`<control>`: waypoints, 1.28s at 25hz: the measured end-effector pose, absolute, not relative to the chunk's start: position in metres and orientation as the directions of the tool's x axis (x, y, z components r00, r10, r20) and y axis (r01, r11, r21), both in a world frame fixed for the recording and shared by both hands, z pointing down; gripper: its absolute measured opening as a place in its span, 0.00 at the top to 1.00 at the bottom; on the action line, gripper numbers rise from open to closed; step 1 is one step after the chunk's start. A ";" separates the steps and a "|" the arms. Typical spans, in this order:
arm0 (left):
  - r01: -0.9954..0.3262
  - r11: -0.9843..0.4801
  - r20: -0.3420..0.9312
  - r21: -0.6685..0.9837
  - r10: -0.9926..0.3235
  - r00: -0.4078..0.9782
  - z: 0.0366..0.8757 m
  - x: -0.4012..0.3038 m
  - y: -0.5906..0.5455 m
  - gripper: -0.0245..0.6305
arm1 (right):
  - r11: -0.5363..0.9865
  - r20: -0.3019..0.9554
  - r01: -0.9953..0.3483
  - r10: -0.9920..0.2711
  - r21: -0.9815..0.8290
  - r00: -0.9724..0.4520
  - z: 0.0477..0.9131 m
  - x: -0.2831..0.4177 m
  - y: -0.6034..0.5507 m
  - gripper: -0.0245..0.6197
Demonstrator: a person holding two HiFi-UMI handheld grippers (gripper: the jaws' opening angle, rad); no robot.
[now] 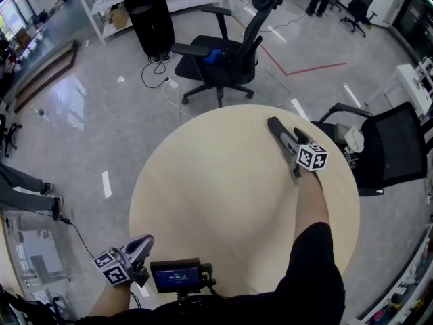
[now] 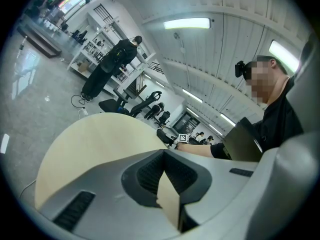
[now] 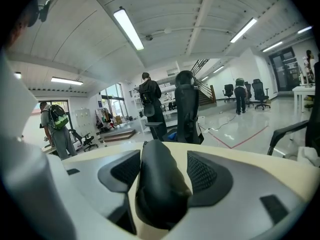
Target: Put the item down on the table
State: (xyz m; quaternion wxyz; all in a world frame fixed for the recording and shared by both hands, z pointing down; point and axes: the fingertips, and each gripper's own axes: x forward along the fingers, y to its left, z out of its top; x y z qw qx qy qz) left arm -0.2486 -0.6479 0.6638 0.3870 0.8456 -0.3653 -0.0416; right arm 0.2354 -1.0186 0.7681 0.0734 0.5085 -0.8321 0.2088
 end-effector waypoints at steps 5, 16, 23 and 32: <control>-0.582 -0.438 0.205 0.685 -0.651 0.731 0.659 -0.246 -0.646 0.96 | 0.386 0.267 -0.868 -0.841 -0.313 -0.471 0.747 0.240 -1.019 0.54; -0.557 -0.493 0.137 0.668 -0.654 0.744 0.614 -0.238 -0.631 0.96 | 0.354 0.239 -0.885 -0.871 -0.303 -0.430 0.668 0.268 -0.987 0.54; -0.550 -0.546 0.060 0.632 -0.673 0.737 0.566 -0.251 -0.617 0.96 | 0.362 0.247 -0.886 -0.866 -0.290 -0.435 0.602 0.268 -0.933 0.54; -0.522 -0.634 -0.047 0.570 -0.660 0.750 0.497 -0.277 -0.597 0.96 | 0.389 0.195 -0.888 -0.878 -0.245 -0.438 0.501 0.246 -0.835 0.82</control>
